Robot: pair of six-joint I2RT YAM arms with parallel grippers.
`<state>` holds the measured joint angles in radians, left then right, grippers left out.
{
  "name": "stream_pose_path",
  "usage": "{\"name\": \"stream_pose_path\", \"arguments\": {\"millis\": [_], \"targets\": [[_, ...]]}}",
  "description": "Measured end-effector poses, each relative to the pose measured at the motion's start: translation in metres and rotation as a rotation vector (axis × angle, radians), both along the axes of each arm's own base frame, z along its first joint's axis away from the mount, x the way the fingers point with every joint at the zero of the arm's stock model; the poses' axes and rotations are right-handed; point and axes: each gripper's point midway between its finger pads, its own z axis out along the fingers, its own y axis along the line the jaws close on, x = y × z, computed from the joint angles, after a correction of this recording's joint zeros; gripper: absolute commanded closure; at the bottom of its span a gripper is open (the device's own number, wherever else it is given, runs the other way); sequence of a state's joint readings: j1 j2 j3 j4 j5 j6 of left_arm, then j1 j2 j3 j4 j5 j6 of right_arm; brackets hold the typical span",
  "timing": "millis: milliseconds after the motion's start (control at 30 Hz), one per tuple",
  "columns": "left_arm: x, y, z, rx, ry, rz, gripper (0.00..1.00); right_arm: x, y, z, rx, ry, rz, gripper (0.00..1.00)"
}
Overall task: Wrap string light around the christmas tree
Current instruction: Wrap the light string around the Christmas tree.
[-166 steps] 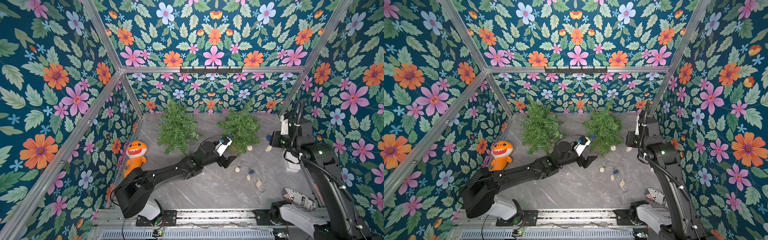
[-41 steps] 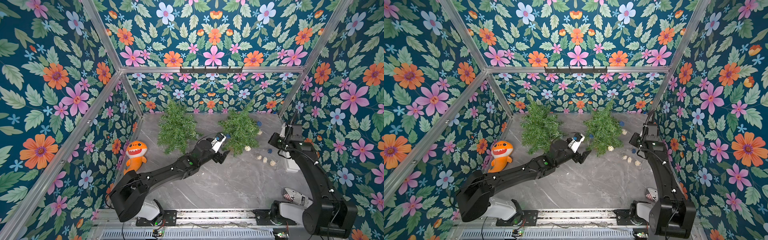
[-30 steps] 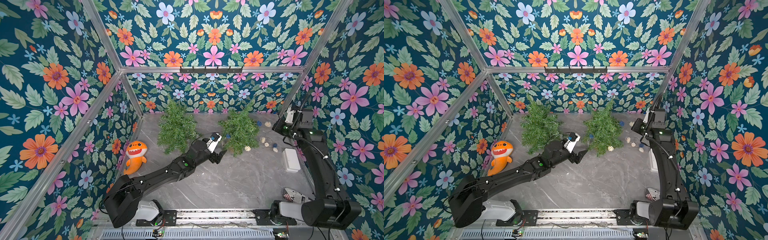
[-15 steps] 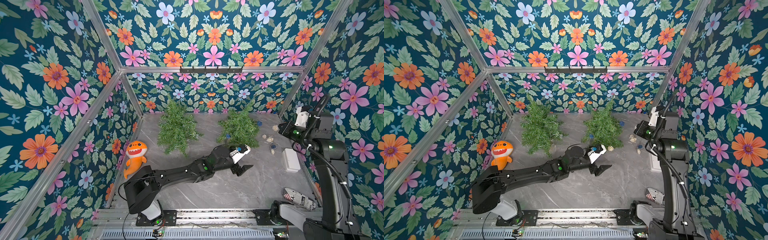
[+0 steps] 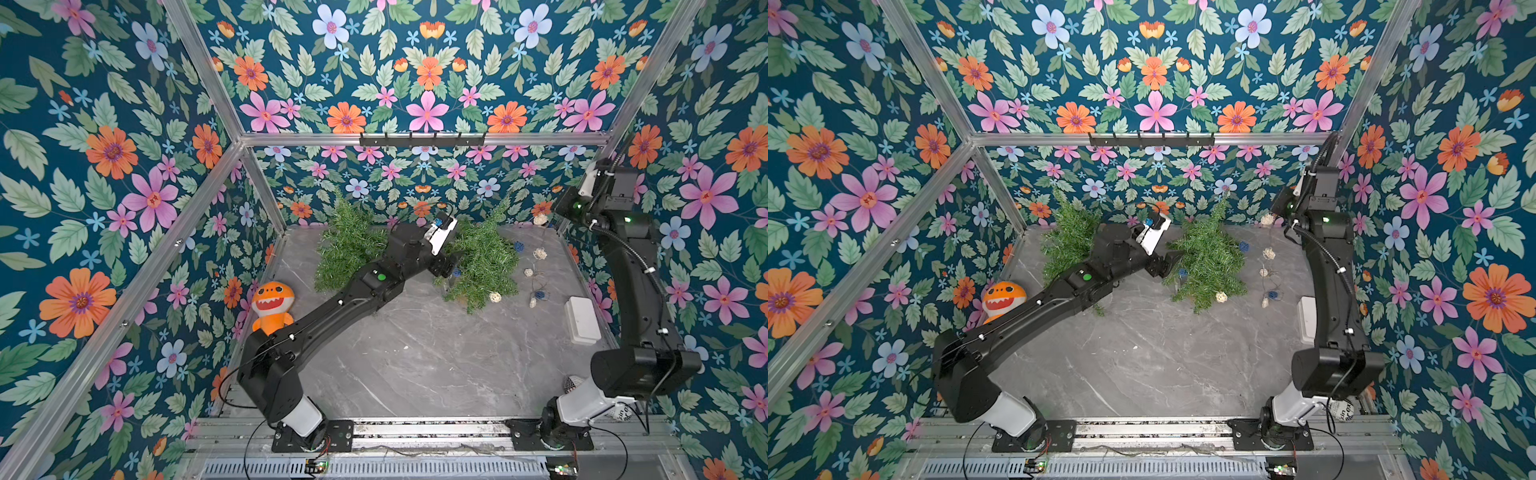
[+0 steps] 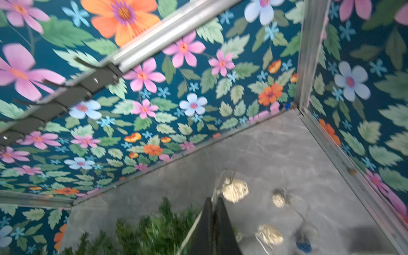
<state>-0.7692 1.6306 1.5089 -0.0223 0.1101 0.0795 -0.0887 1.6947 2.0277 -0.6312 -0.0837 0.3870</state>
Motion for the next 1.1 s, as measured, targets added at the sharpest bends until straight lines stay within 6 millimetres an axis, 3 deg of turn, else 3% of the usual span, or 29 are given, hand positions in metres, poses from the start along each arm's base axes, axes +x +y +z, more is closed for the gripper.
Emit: {"name": "stream_pose_path", "arguments": {"millis": [100, 167, 267, 333, 433, 533, 633, 867, 1100], "targets": [[0.040, 0.014, 0.003, 0.001, 0.018, 0.125, 0.13, 0.036, 0.027, 0.003, 0.019, -0.045, 0.047, 1.00], [0.062, 0.024, 0.011, -0.019, 0.017, 0.204, 0.13, 0.053, 0.063, 0.001, 0.020, -0.057, 0.117, 1.00], [0.086, 0.026, 0.020, -0.060, 0.010, 0.247, 0.13, 0.079, 0.124, 0.024, 0.024, -0.157, 0.280, 1.00], [0.101, 0.023, 0.018, -0.079, 0.020, 0.258, 0.12, 0.097, 0.141, 0.037, 0.047, -0.228, 0.345, 1.00], [0.121, 0.019, 0.005, -0.084, 0.044, 0.248, 0.12, 0.118, 0.153, 0.035, 0.092, -0.276, 0.414, 1.00], [0.133, 0.020, -0.015, -0.083, 0.089, 0.232, 0.12, 0.118, 0.175, 0.023, 0.145, -0.252, 0.526, 1.00], [0.136, 0.021, -0.029, -0.108, 0.125, 0.192, 0.10, 0.104, 0.191, 0.021, 0.187, -0.233, 0.625, 1.00], [0.138, -0.013, -0.036, -0.164, 0.100, 0.024, 0.09, 0.086, 0.200, 0.034, 0.226, -0.252, 0.728, 1.00], [0.149, -0.026, -0.065, -0.174, 0.089, -0.030, 0.04, 0.081, 0.212, 0.046, 0.293, -0.287, 0.808, 1.00]]}}
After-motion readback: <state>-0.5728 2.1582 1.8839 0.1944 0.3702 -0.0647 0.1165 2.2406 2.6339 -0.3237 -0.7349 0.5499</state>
